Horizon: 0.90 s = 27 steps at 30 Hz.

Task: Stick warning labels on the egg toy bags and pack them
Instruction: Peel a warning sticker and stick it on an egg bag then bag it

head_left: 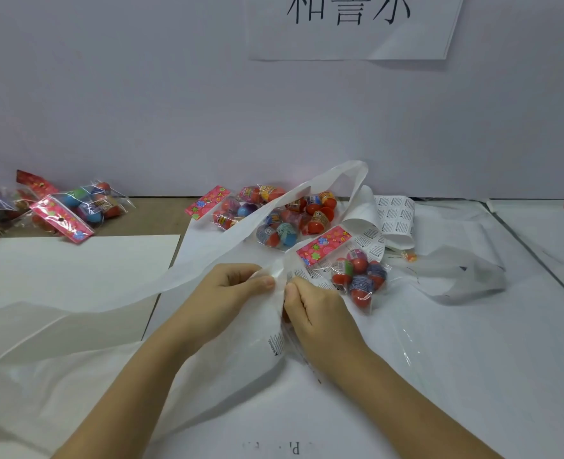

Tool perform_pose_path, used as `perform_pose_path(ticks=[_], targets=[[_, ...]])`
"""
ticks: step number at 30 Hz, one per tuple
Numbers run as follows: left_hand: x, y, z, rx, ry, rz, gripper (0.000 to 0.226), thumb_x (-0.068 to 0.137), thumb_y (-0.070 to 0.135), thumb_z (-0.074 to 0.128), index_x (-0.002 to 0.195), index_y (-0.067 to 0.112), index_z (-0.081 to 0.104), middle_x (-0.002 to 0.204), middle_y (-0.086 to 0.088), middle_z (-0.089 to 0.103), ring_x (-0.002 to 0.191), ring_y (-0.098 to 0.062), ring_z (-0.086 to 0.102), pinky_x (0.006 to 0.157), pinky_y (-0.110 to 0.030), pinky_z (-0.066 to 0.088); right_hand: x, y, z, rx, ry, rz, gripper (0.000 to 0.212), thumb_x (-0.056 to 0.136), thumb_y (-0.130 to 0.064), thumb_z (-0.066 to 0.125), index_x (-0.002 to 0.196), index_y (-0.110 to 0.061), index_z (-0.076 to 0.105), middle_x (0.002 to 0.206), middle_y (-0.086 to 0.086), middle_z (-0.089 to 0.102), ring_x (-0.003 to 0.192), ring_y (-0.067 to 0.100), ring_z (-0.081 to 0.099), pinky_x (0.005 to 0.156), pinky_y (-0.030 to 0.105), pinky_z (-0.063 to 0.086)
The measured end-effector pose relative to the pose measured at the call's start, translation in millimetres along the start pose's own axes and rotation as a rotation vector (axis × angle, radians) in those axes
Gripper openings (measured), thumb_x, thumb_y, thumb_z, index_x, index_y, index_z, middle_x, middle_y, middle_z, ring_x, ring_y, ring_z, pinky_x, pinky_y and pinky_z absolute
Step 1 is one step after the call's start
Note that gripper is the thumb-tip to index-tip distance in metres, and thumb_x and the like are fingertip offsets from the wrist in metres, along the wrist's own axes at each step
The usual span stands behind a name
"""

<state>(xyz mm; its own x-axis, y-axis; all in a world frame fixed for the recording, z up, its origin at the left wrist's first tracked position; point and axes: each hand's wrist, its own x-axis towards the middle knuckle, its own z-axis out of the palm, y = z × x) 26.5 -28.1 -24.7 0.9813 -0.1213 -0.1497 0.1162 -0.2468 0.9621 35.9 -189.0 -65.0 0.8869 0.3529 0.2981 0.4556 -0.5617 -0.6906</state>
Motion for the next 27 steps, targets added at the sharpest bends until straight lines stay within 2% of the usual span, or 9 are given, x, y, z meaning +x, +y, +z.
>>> perform_pose_path(ticks=[3,5,6,8,10,13,15,20,27], targets=[[-0.9,1.9,-5.0,0.023,0.033,-0.034,0.029,0.094,0.023,0.061,0.07,0.029,0.076,0.07,0.007,0.069,0.061,-0.005,0.063,0.056,-0.012,0.046,0.6,1.9,-0.3,0.058,0.02,0.063,0.038,0.102,-0.023,0.037,0.064,-0.023,0.033,0.055,-0.006,0.039,0.061,0.026,0.042,0.061,0.045,0.036],[-0.4,0.4,-11.7,0.096,0.114,-0.05,0.027,0.095,0.027,0.061,0.071,0.029,0.075,0.068,0.008,0.068,0.061,-0.006,0.061,0.054,-0.013,0.045,2.0,3.3,-1.4,0.126,0.021,0.137,0.038,0.101,-0.017,0.04,0.063,-0.014,0.041,0.057,0.005,0.05,0.061,0.029,0.047,0.061,0.048,0.041],[-0.6,-1.9,-15.1,0.235,0.188,-0.031,0.023,0.095,0.031,0.061,0.075,0.028,0.073,0.071,0.01,0.067,0.066,-0.008,0.061,0.057,-0.017,0.045,2.5,3.8,-2.1,0.169,0.028,0.173,0.037,0.1,-0.016,0.04,0.064,-0.01,0.045,0.06,0.007,0.055,0.061,0.028,0.05,0.061,0.047,0.044],[-3.7,-1.9,-18.5,0.793,0.355,0.021,0.008,0.091,0.036,0.064,0.097,0.033,0.068,0.093,0.014,0.068,0.085,-0.016,0.062,0.068,-0.027,0.046,3.3,4.7,-3.6,0.268,0.049,0.241,0.039,0.098,-0.015,0.039,0.06,-0.014,0.047,0.059,0.0,0.06,0.052,0.014,0.052,0.054,0.035,0.047],[-6.4,-5.5,-16.0,1.149,0.494,0.194,0.037,0.082,0.03,0.074,0.118,0.028,0.065,0.113,0.007,0.069,0.099,-0.025,0.064,0.076,-0.033,0.048,4.3,4.5,-5.5,0.385,0.056,0.324,0.042,0.099,-0.015,0.038,0.058,-0.017,0.048,0.054,-0.005,0.06,0.044,0.005,0.049,0.042,0.02,0.039],[-6.4,-5.0,-8.9,1.073,0.406,0.628,0.038,0.068,0.025,0.087,0.102,0.017,0.074,0.1,0.0,0.073,0.085,-0.028,0.068,0.071,-0.038,0.055,6.6,4.3,-8.7,0.561,0.049,0.434,0.046,0.1,-0.016,0.037,0.056,-0.019,0.05,0.05,-0.002,0.059,0.039,0.01,0.046,0.034,0.018,0.033],[-6.5,-5.8,-0.4,1.07,0.34,0.786,0.034,0.064,0.034,0.089,0.091,0.018,0.075,0.089,0.002,0.073,0.075,-0.024,0.067,0.063,-0.036,0.055,7.9,3.3,-11.8,0.613,0.038,0.468,0.051,0.099,-0.017,0.038,0.051,-0.022,0.053,0.049,0.0,0.059,0.039,0.012,0.047,0.033,0.02,0.034],[-3.2,-8.2,7.3,1.073,0.356,0.898,0.015,0.082,0.031,0.076,0.08,0.016,0.075,0.078,0.0,0.072,0.064,-0.021,0.065,0.054,-0.031,0.052,6.6,-2.3,-16.4,0.583,0.014,0.476,0.051,0.097,-0.019,0.036,0.05,-0.027,0.056,0.05,0.0,0.06,0.04,0.013,0.051,0.036,0.021,0.036],[-1.2,-11.7,6.9,1.038,0.381,0.914,0.02,0.088,0.027,0.064,0.077,0.014,0.074,0.075,-0.001,0.071,0.061,-0.021,0.064,0.052,-0.031,0.053,5.5,-4.4,-16.1,0.598,-0.035,0.491,0.049,0.096,-0.02,0.037,0.051,-0.027,0.056,0.052,0.001,0.062,0.042,0.017,0.053,0.037,0.019,0.035]])
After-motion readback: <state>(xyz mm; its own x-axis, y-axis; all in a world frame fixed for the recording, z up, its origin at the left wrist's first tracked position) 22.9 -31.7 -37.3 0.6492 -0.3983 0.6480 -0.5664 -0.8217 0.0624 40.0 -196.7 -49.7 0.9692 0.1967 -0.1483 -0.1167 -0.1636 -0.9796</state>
